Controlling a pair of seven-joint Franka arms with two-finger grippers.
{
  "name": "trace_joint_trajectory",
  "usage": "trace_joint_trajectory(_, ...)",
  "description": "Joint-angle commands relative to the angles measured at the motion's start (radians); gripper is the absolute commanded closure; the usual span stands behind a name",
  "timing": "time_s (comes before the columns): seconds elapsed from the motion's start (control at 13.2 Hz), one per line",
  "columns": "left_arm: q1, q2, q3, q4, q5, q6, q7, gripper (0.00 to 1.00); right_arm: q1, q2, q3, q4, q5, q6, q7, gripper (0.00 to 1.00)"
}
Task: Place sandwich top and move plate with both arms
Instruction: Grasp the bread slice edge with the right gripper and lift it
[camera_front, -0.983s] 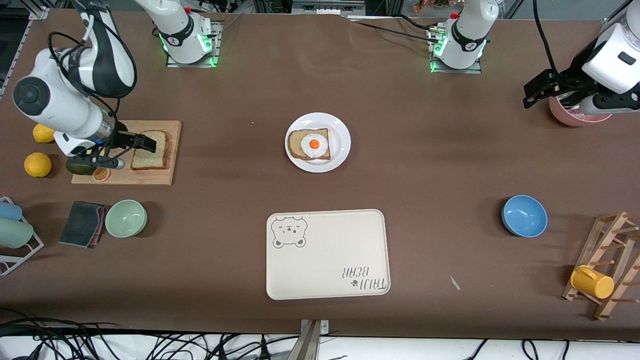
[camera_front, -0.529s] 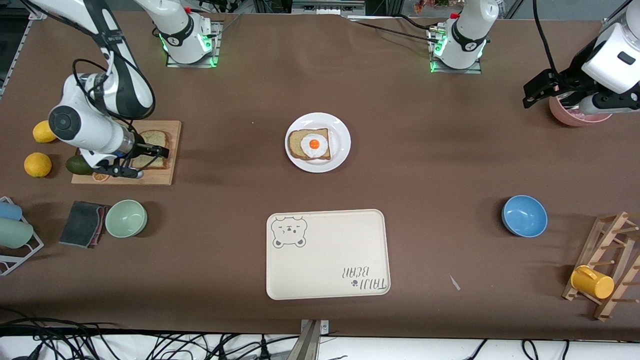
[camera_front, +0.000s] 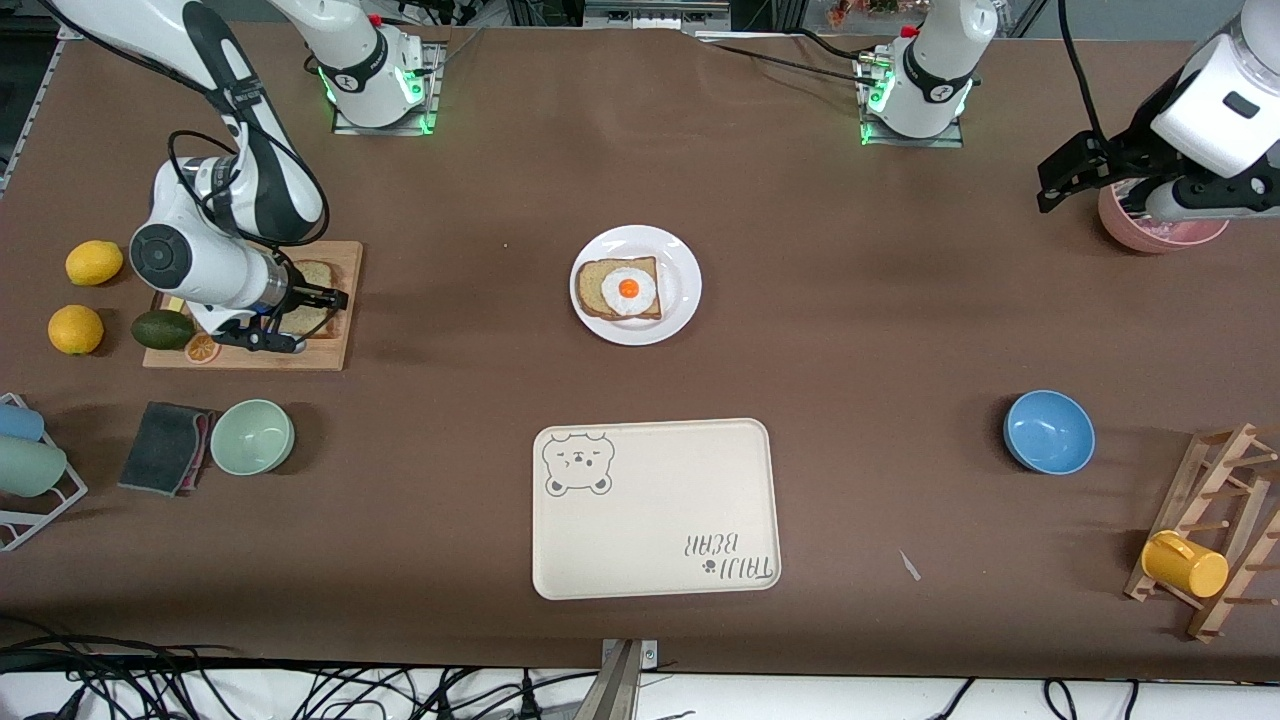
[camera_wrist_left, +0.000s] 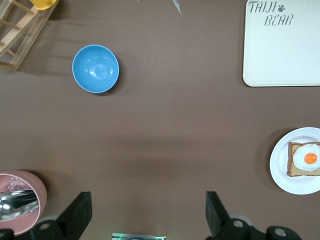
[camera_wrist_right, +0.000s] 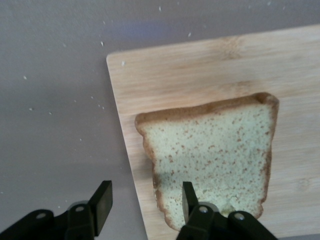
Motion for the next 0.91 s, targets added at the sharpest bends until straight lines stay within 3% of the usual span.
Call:
trace_joint_trajectory(0.0, 0.0, -0.002, -0.005, 0.025, 0.028, -0.017, 0.0, 0.0, 0.001, -0.015, 0.004, -0.022, -0.037, 0.014, 0.022, 0.38)
trace_joint_trajectory(0.61, 0.004, 0.0, -0.001, 0.025, 0.028, -0.018, 0.0, 0.0, 0.001, 0.005, 0.004, -0.051, -0.08, 0.075, 0.024, 0.44)
trace_joint_trajectory(0.83, 0.007, 0.0, 0.001, 0.025, 0.027, -0.018, 0.0, 0.0, 0.001, 0.037, 0.004, -0.051, -0.08, 0.101, 0.027, 0.55)
